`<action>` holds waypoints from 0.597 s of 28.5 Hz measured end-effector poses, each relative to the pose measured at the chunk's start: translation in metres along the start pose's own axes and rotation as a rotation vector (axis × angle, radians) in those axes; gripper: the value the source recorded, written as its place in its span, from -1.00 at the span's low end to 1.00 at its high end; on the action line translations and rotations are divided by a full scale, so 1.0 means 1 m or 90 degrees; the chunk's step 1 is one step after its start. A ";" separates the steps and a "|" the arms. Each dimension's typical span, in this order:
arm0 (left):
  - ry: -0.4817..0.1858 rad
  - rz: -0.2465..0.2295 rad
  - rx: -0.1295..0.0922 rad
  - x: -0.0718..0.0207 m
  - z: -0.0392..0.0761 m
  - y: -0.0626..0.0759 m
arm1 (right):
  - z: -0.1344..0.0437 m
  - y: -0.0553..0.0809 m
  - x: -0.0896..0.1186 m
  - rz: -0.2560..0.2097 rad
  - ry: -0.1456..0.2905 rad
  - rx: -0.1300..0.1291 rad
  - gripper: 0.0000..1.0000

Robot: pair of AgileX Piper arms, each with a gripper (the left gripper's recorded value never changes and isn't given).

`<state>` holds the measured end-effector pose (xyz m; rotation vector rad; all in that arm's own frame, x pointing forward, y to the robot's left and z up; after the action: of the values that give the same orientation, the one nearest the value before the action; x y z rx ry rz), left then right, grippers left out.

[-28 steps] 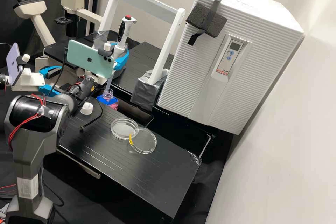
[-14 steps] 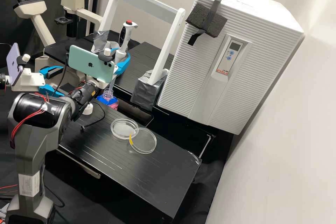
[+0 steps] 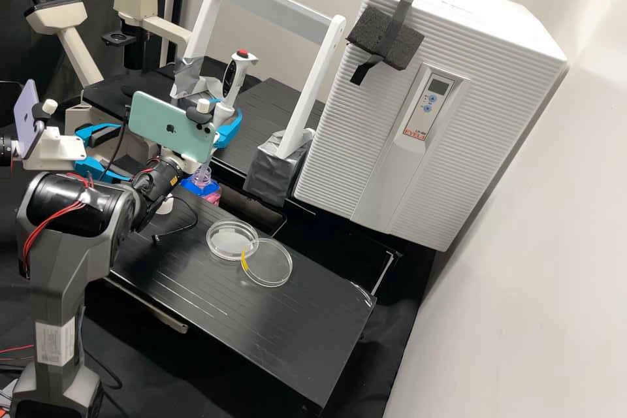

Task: Use the pipette

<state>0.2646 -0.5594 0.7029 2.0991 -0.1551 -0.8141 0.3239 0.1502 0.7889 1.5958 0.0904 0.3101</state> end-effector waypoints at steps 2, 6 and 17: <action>0.000 0.000 0.000 0.0000 0.000 0.000 | 0.000 0.000 0.000 0.000 0.000 0.000 -1.00; 0.000 0.000 -0.002 0.0000 0.000 0.000 | 0.000 0.000 0.000 0.000 0.000 0.000 -1.00; -0.001 -0.001 -0.014 -0.0003 0.000 -0.001 | -0.014 0.022 -0.003 0.036 0.025 0.011 -1.00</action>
<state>0.2642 -0.5591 0.7026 2.0778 -0.1435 -0.8148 0.3143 0.1616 0.8105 1.6123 0.0792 0.3857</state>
